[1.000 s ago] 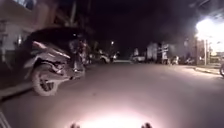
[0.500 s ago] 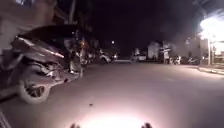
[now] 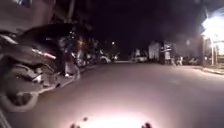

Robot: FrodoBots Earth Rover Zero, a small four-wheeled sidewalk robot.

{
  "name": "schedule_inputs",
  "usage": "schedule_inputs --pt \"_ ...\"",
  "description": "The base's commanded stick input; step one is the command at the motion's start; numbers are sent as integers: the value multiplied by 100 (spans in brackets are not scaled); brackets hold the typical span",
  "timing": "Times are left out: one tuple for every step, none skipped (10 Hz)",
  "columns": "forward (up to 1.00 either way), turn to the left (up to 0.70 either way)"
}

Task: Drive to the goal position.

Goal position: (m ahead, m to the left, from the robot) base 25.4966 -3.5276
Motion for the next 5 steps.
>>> schedule_inputs --pt "70 0" --pt "70 0" --pt "70 0" --pt "70 0" --pt "70 2"
